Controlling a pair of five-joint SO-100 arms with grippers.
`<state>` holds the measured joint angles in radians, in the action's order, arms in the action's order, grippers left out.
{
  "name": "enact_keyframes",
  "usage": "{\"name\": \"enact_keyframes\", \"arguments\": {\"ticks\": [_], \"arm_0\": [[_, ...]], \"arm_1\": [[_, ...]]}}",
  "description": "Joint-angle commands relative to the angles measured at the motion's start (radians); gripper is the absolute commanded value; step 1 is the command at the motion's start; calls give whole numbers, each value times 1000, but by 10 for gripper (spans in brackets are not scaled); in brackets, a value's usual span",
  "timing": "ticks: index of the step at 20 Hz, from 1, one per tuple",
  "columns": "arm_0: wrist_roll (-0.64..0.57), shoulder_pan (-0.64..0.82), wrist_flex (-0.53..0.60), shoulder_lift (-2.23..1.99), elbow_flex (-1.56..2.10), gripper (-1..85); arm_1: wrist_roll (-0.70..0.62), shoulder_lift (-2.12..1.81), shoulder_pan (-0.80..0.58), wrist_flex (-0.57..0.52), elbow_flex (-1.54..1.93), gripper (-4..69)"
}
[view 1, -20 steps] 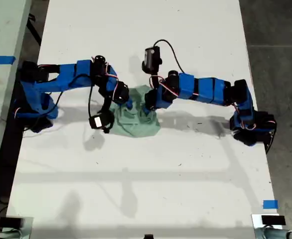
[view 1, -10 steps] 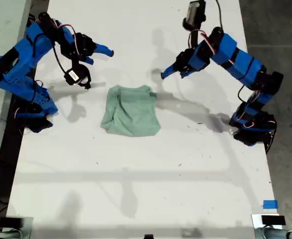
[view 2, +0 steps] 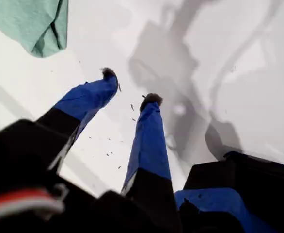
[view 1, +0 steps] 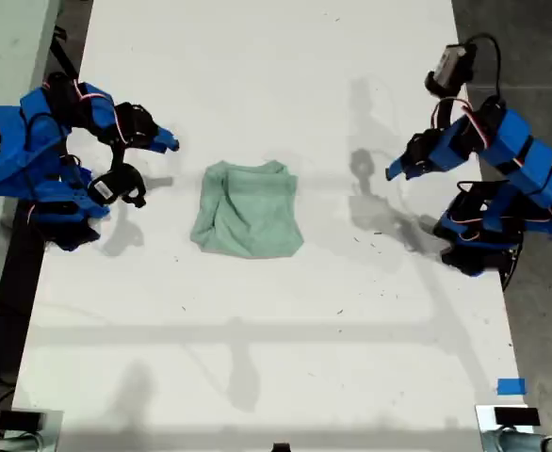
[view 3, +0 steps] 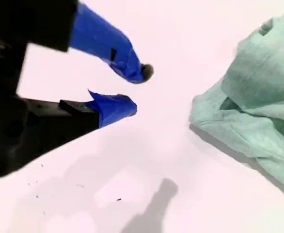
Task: Fold tshirt
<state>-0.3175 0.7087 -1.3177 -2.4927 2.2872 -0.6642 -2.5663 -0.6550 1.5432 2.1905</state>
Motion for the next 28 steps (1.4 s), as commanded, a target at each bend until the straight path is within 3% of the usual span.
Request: {"name": "enact_keyframes", "arguments": {"ticks": [1,4,6,12,16,19,20,22,24,25,28], "arm_0": [[80,-106,107,-138,146,5],[206,-204,210,-304,354,1],[258,-244,247,-474,494,1],[430,-376,249,-962,801,1],[445,-411,232,-1100,897,1],[440,-453,227,-1106,896,52],[437,-485,227,-1106,896,105],[437,-561,227,-1106,896,132],[437,-617,227,-1106,896,132],[436,-635,227,-1106,896,132],[436,-663,227,-1106,896,132]], "arm_1": [[86,-204,89,-69,123,79],[206,-347,172,-112,290,-4],[281,-489,236,-129,411,-15],[437,-879,411,-146,666,-15],[518,-923,457,-209,842,-15],[609,-920,451,-235,861,47],[618,-920,453,-236,861,52],[354,-920,449,-235,861,55],[-115,-922,456,-239,862,52],[-183,-923,459,-249,864,48],[-172,-923,459,-247,865,42]]}}
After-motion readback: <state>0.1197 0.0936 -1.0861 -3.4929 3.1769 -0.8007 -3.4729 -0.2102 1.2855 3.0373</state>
